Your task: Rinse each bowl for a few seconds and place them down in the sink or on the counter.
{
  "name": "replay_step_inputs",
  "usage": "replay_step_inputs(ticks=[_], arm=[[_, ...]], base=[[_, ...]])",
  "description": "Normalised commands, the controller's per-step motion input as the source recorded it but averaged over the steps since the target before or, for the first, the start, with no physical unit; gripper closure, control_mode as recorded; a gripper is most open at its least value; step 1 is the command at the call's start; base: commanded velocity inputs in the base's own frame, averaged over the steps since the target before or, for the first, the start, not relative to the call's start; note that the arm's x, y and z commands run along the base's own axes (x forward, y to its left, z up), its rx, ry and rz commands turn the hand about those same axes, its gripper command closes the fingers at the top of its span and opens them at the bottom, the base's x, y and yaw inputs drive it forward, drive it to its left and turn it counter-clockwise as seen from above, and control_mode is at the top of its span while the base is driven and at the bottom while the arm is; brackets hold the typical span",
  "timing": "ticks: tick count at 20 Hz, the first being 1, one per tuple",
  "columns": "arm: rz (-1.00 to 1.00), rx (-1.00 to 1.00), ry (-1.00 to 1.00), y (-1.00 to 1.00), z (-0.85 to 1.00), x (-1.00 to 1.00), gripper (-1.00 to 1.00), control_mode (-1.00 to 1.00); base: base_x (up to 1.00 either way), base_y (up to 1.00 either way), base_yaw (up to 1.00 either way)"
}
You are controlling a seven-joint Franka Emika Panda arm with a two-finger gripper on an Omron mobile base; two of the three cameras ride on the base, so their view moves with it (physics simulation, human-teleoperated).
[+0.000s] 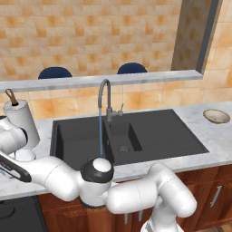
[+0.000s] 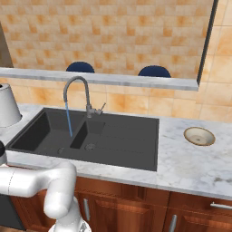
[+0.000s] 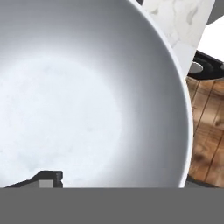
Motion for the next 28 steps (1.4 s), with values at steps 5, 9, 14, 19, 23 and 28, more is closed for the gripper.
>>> replay_step_inputs(ticks=[5, 9, 14, 19, 23, 28], arm=[[0.02, 0.00, -0.08, 0.08, 0.12, -0.23, -1.00, -1.00], [0.03, 0.00, -0.08, 0.08, 0.32, -0.25, -1.00, -1.00], [0.03, 0.00, -0.06, 0.01, 0.41, -0.21, -1.00, -1.00], [0.03, 0.00, -0.03, -0.04, 0.45, -0.30, -1.00, -1.00], [0.00, 0.03, -0.01, -0.33, 0.65, -0.28, -1.00, -1.00], [-0.01, 0.02, -0.01, -0.51, 0.68, -0.16, -1.00, -1.00]], base=[[0.00, 0.00, 0.00], [0.00, 0.00, 0.00], [0.00, 0.00, 0.00], [0.00, 0.00, 0.00], [0.00, 0.00, 0.00], [0.00, 0.00, 0.00]])
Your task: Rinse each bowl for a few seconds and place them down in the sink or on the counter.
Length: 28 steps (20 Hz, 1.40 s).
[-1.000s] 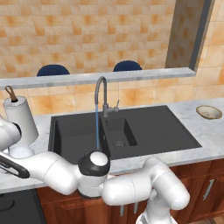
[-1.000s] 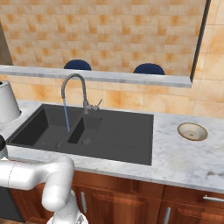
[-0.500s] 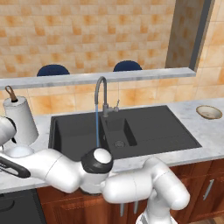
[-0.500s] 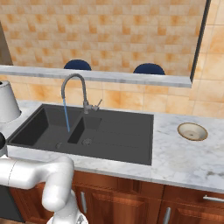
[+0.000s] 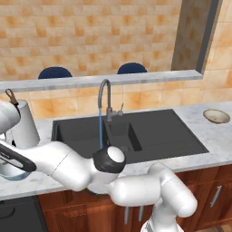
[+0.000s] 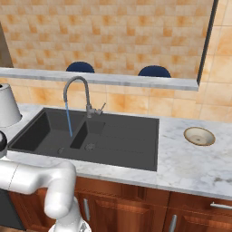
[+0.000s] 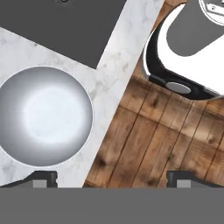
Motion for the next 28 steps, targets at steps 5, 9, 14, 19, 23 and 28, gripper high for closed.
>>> replay_step_inputs(ticks=[5, 9, 14, 19, 23, 28], arm=[[-0.06, 0.00, -0.07, -0.65, 0.53, 0.00, -1.00, -1.00], [-0.11, 0.00, -0.07, -0.67, 0.39, 0.00, -1.00, -1.00], [-0.11, 0.00, -0.06, -0.75, 0.40, 0.00, -1.00, -1.00], [-0.06, 0.05, -0.02, -0.93, 0.25, -0.01, -1.00, -1.00], [-0.05, 0.07, 0.00, -0.99, 0.02, 0.00, -1.00, -1.00], [-0.05, 0.07, 0.00, -1.00, 0.00, 0.00, -1.00, -1.00]], base=[[0.00, 0.00, 0.00], [0.00, 0.00, 0.00], [0.00, 0.00, 0.00], [0.00, 0.00, 0.00], [0.00, 0.00, 0.00], [0.00, 0.00, 0.00]])
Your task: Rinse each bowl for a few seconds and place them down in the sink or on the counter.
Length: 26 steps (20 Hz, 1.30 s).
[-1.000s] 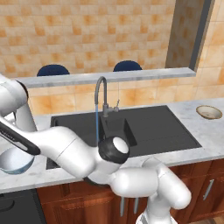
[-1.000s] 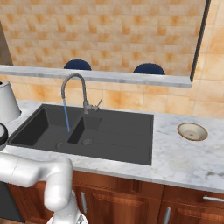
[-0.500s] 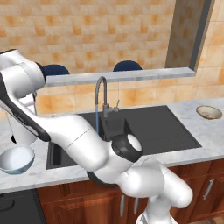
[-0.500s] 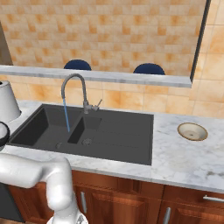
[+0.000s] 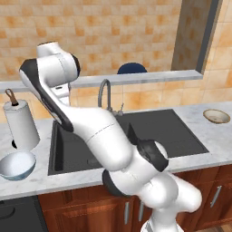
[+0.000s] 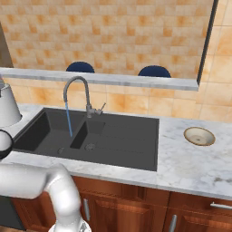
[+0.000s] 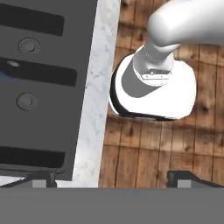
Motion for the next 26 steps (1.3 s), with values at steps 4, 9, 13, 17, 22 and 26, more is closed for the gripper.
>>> replay_step_inputs(ticks=[4, 9, 13, 17, 22, 26], arm=[[-0.03, 0.09, 0.00, -1.00, 0.00, 0.00, -1.00, -1.00], [-0.04, 0.09, 0.00, -1.00, 0.00, 0.00, -1.00, -1.00], [-0.03, 0.09, 0.00, -1.00, 0.00, 0.00, -1.00, -1.00], [-0.02, 0.07, -0.03, -0.98, 0.00, 0.00, -1.00, -1.00], [-0.04, 0.03, -0.04, -0.95, 0.00, 0.03, -1.00, -1.00], [-0.03, 0.02, -0.02, -0.93, 0.00, 0.08, -1.00, -1.00]], base=[[0.00, 0.00, 0.00], [0.00, 0.00, 0.00], [0.00, 0.00, 0.00], [0.00, 0.00, 0.00], [0.00, 0.00, 0.00], [0.00, 0.00, 0.00]])
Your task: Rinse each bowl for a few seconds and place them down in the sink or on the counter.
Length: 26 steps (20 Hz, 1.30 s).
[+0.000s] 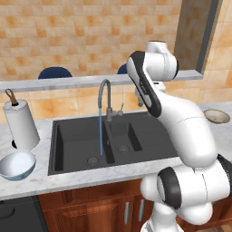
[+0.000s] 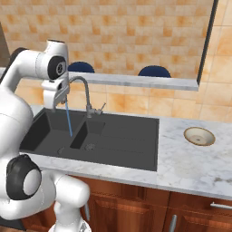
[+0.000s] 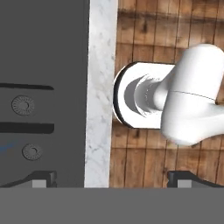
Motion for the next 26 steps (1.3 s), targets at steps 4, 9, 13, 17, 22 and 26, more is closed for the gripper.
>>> replay_step_inputs(ticks=[4, 9, 13, 17, 22, 26], arm=[[-0.05, 0.00, -0.05, -0.86, 0.02, 0.01, -1.00, -1.00], [-0.10, 0.00, -0.10, -0.73, 0.02, 0.00, -1.00, -1.00], [-0.17, -0.04, -0.16, -0.57, -0.02, 0.00, -1.00, -1.00], [-0.25, -0.06, -0.16, -0.40, -0.08, 0.00, -1.00, -1.00], [-0.26, -0.02, -0.11, -0.29, -0.06, 0.01, -1.00, -1.00], [-0.24, 0.00, -0.02, -0.17, 0.00, 0.05, -1.00, -1.00]], base=[[0.00, 0.00, 0.00], [0.00, 0.00, 0.00], [0.00, 0.00, 0.00], [0.00, 0.00, 0.00], [0.00, 0.00, 0.00], [0.00, 0.00, 0.00]])
